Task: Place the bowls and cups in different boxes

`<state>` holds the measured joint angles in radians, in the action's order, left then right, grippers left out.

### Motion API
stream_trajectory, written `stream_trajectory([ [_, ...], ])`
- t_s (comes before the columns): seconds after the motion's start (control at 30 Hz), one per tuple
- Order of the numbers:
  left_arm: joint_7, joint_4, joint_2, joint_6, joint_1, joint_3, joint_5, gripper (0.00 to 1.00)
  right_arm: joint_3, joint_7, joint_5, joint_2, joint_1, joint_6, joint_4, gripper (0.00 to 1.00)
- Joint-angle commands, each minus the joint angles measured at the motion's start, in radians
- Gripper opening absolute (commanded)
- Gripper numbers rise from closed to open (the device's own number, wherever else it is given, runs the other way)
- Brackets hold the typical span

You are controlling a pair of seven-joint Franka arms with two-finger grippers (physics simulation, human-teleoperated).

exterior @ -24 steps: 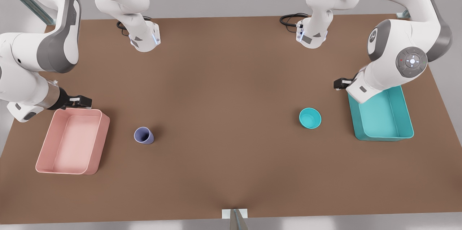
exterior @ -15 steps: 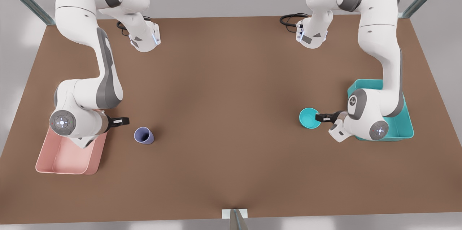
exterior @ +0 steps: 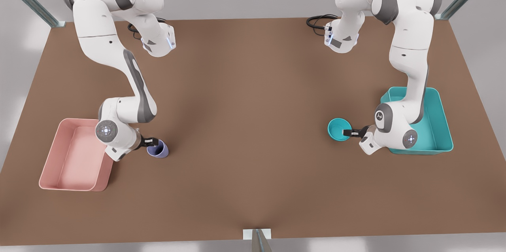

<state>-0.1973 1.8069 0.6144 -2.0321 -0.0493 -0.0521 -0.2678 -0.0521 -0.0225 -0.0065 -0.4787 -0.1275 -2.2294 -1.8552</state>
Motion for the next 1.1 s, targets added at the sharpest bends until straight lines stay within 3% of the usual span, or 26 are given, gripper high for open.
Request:
stream_trajectory([
  [0.0, -0.280, 0.000, -0.001, -0.031, 0.000, 0.000, -0.016, 0.33, 0.000, -0.071, 0.003, -0.011, 0.000, -0.081, -0.005, 1.00],
  [0.1, -0.280, 0.000, 0.010, -0.034, 0.000, 0.000, -0.033, 0.32, 0.000, -0.071, 0.005, -0.040, 0.005, -0.082, -0.007, 1.00],
  [0.13, -0.280, -0.001, 0.010, -0.034, 0.000, 0.000, -0.034, 0.23, 0.000, -0.071, 0.013, -0.041, 0.005, -0.085, -0.018, 1.00],
  [0.2, -0.232, -0.001, 0.004, -0.031, 0.000, 0.000, -0.050, 0.21, 0.000, -0.071, 0.016, -0.052, 0.005, -0.096, -0.029, 1.00],
  [0.23, -0.232, -0.004, -0.001, -0.028, 0.000, 0.000, -0.048, 0.21, 0.001, -0.071, 0.016, -0.054, 0.005, -0.096, -0.029, 0.96],
  [0.27, -0.231, -0.008, -0.024, -0.013, 0.000, 0.000, -0.044, 0.21, 0.001, -0.071, 0.016, -0.058, 0.005, -0.096, -0.029, 0.86],
  [0.33, -0.085, -0.012, -0.146, 0.075, 0.000, 0.032, 0.013, 0.21, 0.003, -0.070, 0.016, -0.057, 0.003, -0.092, -0.027, 0.51],
  [0.37, 0.011, -0.030, -0.212, 0.139, 0.006, 0.052, 0.081, 0.21, 0.003, -0.070, 0.016, -0.057, 0.002, -0.085, -0.024, 0.38],
  [0.43, 0.041, -0.043, -0.343, 0.217, 0.009, 0.246, 0.117, 0.21, 0.003, -0.073, 0.016, -0.058, -0.008, -0.081, -0.019, 0.21],
  [0.5, 0.018, -0.043, -0.348, 0.231, 0.008, 0.385, 0.151, 0.21, 0.003, -0.073, 0.016, -0.058, -0.008, -0.069, -0.007, 0.21],
  [0.6, -0.152, -0.040, -0.300, 0.202, -0.007, 0.468, 0.157, 0.21, 0.003, -0.068, 0.017, -0.049, 0.006, -0.061, 0.016, 0.21],
  [0.7, -0.211, -0.032, -0.196, 0.069, -0.040, 0.468, 0.164, 0.21, 0.000, 0.071, 0.016, 0.028, 0.089, 0.003, 0.065, 0.21],
  [0.8, -0.226, -0.032, -0.090, -0.008, -0.063, 0.462, 0.154, 0.21, -0.003, 0.360, 0.017, 0.078, 0.255, 0.188, 0.188, 0.21],
  [0.97, -0.228, -0.032, -0.027, -0.053, -0.072, 0.423, 0.151, 0.21, -0.006, 0.552, 0.017, 0.042, 0.436, 0.200, 0.209, 0.21],
  [1.0, -0.231, -0.032, -0.025, -0.053, -0.072, 0.423, 0.151, 0.48, -0.006, 0.550, 0.019, 0.023, 0.445, 0.197, 0.209, 0.21],
  [1.03, -0.231, -0.034, -0.027, -0.053, -0.072, 0.422, 0.151, 1.00, -0.008, 0.546, 0.034, -0.015, 0.450, 0.185, 0.215, 0.21],
  [1.07, -0.231, -0.037, -0.028, -0.053, -0.073, 0.422, 0.154, 1.00, -0.009, 0.546, 0.043, -0.064, 0.463, 0.182, 0.243, 0.21],
])
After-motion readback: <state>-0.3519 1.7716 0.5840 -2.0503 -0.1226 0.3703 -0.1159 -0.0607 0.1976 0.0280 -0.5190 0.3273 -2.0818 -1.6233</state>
